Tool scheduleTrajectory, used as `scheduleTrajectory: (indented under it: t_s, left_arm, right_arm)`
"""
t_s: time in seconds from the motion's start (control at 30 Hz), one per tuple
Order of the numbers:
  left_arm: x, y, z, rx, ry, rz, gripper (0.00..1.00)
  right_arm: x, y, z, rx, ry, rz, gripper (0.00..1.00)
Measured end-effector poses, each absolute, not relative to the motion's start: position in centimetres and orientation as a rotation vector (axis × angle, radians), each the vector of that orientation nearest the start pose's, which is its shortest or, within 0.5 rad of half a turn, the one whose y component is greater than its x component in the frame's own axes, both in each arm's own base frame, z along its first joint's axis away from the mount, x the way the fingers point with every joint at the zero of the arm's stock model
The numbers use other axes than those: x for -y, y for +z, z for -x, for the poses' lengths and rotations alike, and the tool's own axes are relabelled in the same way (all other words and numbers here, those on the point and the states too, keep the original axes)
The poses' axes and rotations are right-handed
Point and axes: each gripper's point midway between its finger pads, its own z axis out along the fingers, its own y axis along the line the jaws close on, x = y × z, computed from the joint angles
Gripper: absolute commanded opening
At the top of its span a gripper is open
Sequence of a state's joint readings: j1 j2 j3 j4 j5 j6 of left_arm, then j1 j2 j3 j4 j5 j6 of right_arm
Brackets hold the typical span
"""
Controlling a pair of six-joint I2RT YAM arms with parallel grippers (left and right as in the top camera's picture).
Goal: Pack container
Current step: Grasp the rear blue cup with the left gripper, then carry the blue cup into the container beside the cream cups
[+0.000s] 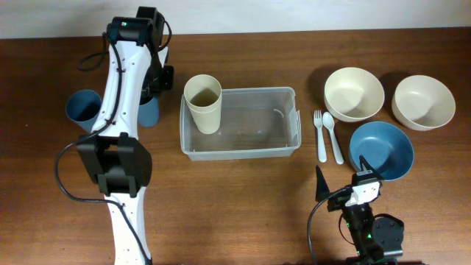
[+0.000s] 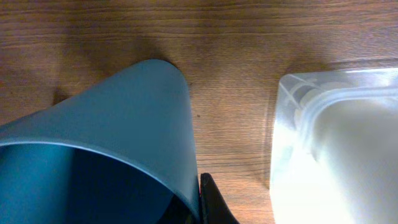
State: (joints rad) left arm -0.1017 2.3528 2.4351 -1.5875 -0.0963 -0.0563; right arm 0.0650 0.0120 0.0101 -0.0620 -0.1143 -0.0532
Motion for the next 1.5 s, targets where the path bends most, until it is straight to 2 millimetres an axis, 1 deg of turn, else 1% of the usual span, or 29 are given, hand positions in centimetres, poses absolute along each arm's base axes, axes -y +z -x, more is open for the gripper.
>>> scheduleTrajectory:
  t_s: [0.2,0.3,0.37,0.43,0.47,0.5,0.57,0.6,0.73,0.83,0.97,1.07,1.2,1.27,1.37,1.43,1.5]
  left_arm:
    - [2.4,13.7,-46.0,-3.068,0.14,-0.043,0.02]
    - [2.3,14.7,-46.1,-3.052,0.137,-0.04,0.01]
    - [2.4,16.0,-46.4,-3.017,0.129,-0.037,0.02]
    - [2.4,17.8,-46.8,-2.971,0.121,-0.033,0.02]
    - [2.5,19.3,-47.1,-2.929,0.115,-0.03,0.02]
    - [2.5,20.3,-47.3,-2.898,0.105,-0.028,0.02]
    - [3.0,21.9,-47.8,-2.838,0.076,-0.03,0.02]
    - [3.2,22.4,-47.9,-2.822,0.066,-0.034,0.02]
    - [4.4,24.3,-47.5,-2.776,0.035,-0.064,0.02]
    - [5.8,26.4,-46.7,-2.728,0.018,-0.103,0.01]
    - [8.1,30.7,-44.7,-2.628,-0.014,-0.171,0.02]
    - [9.8,34.5,-42.4,-2.535,-0.048,-0.224,0.02]
    - [12.3,39.9,-38.2,-2.39,-0.113,-0.309,0.02]
    - [13.7,42.0,-36.0,-2.325,-0.152,-0.374,0.02]
    - [16.6,43.9,-33.0,-2.25,-0.225,-0.502,0.02]
    - [18.8,44.4,-31.3,-2.219,-0.271,-0.595,0.02]
    - [20.7,44.3,-30.1,-2.203,-0.302,-0.678,0.02]
  right_arm:
    - [-3.6,16.1,-24.4,-1.625,0.103,0.184,0.99]
    - [-3.6,16.1,-24.4,-1.625,0.103,0.184,0.99]
    - [-3.6,16.1,-24.4,-1.625,0.102,0.184,0.99]
    - [-3.6,16.1,-24.4,-1.625,0.103,0.183,0.99]
    - [-3.6,16.1,-24.4,-1.625,0.103,0.183,0.99]
    - [-3.6,16.1,-24.4,-1.625,0.102,0.184,0.99]
    - [-3.6,16.1,-24.4,-1.625,0.102,0.184,0.99]
    - [-3.6,16.1,-24.4,-1.625,0.103,0.184,0.99]
    - [-3.6,16.1,-24.4,-1.625,0.103,0.183,0.99]
    - [-3.6,16.1,-24.4,-1.625,0.103,0.183,0.99]
    - [-3.6,16.1,-24.4,-1.625,0.103,0.184,0.99]
    - [-3.6,16.1,-24.4,-1.625,0.103,0.184,0.99]
    - [-3.6,16.1,-24.4,-1.625,0.103,0.184,0.99]
    - [-3.6,16.1,-24.4,-1.625,0.103,0.184,0.99]
    - [-3.6,16.1,-24.4,-1.625,0.102,0.184,0.99]
    - [-3.6,16.1,-24.4,-1.625,0.103,0.184,0.99]
    - [-3.6,16.1,-24.4,-1.625,0.103,0.184,0.99]
